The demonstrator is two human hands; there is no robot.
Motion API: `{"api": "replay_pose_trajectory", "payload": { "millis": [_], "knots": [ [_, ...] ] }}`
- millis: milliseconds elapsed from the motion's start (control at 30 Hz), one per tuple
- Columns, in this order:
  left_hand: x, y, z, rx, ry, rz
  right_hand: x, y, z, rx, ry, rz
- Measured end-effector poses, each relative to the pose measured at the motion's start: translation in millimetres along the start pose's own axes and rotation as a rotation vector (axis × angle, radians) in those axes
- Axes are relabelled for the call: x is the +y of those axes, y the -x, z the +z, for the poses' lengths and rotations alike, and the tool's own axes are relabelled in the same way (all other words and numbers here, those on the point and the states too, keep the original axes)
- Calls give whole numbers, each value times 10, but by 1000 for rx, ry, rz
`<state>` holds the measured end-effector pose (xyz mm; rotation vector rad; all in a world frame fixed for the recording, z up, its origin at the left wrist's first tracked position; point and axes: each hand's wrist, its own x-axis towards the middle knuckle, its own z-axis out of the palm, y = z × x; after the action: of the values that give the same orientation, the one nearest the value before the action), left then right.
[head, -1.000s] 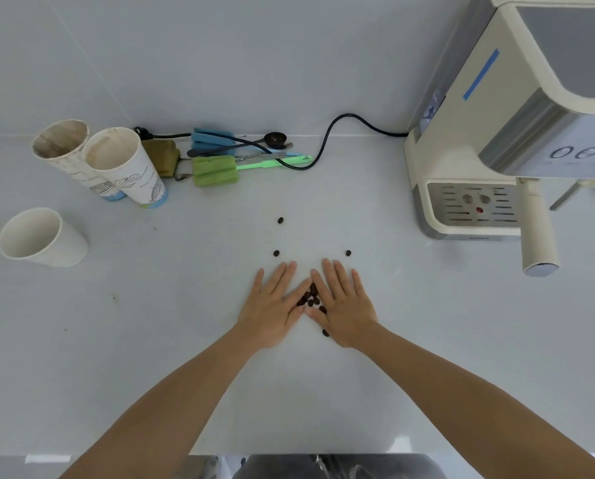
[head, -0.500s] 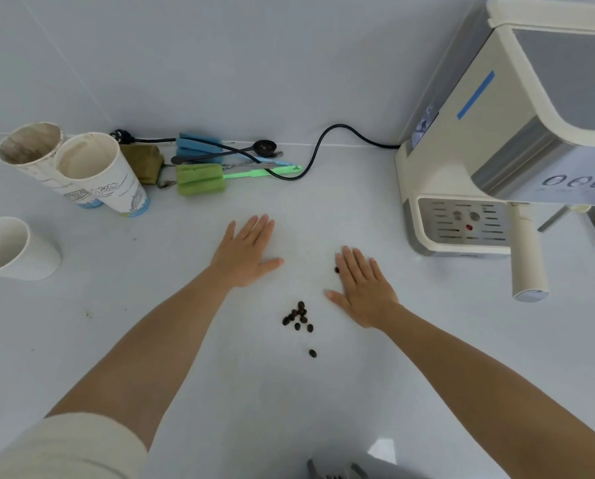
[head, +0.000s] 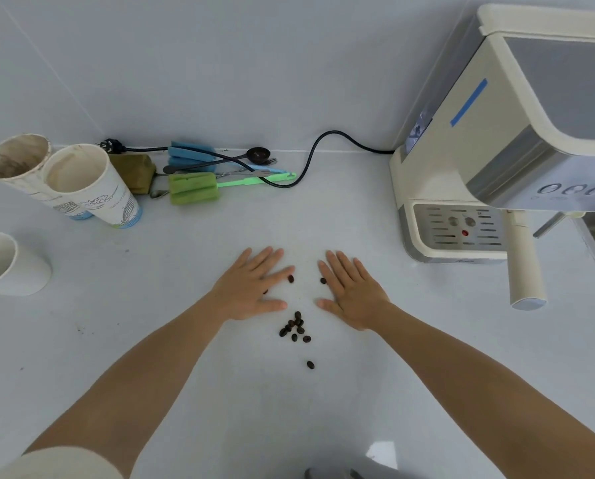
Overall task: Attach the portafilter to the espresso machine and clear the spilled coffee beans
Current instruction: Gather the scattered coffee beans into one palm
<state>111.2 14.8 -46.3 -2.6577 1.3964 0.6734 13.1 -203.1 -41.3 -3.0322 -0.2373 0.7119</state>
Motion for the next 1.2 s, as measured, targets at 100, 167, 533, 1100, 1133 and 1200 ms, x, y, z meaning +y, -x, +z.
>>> {"api": "replay_pose_trajectory", "payload": {
  "millis": [100, 167, 533, 1100, 1133, 1200],
  "knots": [
    [160, 103, 139, 36, 23, 44, -48, 2, 0, -7, 28, -63],
    [254, 171, 214, 52, 25, 53, -113, 20, 11, -8, 33, -108],
    [689, 453, 428, 71, 45, 20, -323, 310, 160, 16, 22, -200],
    [1025, 789, 484, 216, 483, -212, -754, 744, 407, 166, -203, -70],
    [1034, 830, 453, 263, 669, -266, -803, 763, 414, 194, -239, -57],
    [1056, 925, 371, 335, 1097, -423, -907, 783, 421, 243, -267, -24]
  ]
}}
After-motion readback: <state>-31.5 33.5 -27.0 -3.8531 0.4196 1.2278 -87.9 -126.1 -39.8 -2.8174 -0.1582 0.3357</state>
